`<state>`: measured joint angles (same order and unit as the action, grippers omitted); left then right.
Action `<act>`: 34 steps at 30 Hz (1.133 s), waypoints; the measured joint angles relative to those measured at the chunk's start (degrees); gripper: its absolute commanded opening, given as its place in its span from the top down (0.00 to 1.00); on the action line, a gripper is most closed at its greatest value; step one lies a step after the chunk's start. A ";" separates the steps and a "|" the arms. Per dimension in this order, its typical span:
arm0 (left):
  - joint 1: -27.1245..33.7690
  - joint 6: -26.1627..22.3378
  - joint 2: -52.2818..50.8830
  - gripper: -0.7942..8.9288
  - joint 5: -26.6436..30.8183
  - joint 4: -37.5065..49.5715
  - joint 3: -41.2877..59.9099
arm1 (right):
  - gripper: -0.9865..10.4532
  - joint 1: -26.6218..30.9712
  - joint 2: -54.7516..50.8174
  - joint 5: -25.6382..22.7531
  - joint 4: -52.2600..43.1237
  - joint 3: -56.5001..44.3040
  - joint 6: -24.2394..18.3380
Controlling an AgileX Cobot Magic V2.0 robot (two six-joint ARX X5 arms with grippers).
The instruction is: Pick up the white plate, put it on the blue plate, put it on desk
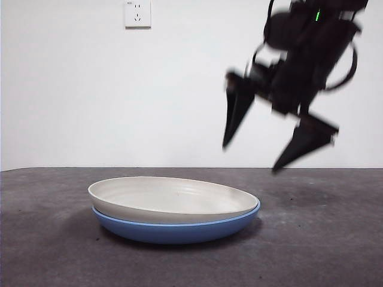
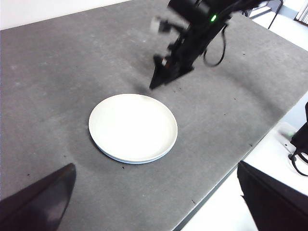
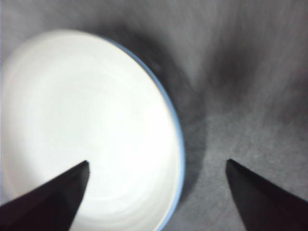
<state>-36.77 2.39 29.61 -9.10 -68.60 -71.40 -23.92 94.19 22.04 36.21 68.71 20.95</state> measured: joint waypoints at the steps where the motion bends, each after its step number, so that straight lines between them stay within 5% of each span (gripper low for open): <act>1: 0.00 0.00 0.00 0.27 0.00 0.00 0.00 | 0.48 0.02 -1.55 -0.04 0.48 0.22 -0.17; 11: 0.00 0.02 0.00 0.27 0.00 -2.03 0.00 | 0.38 -1.99 -23.06 -6.86 11.45 0.28 -3.08; 34: 0.00 5.20 0.00 0.27 0.00 -2.82 0.00 | 0.38 -3.04 -56.89 -7.32 39.67 0.28 -8.81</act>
<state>-36.77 7.60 29.61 -9.10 -71.42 -71.40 -26.96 37.30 14.72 75.88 68.99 12.14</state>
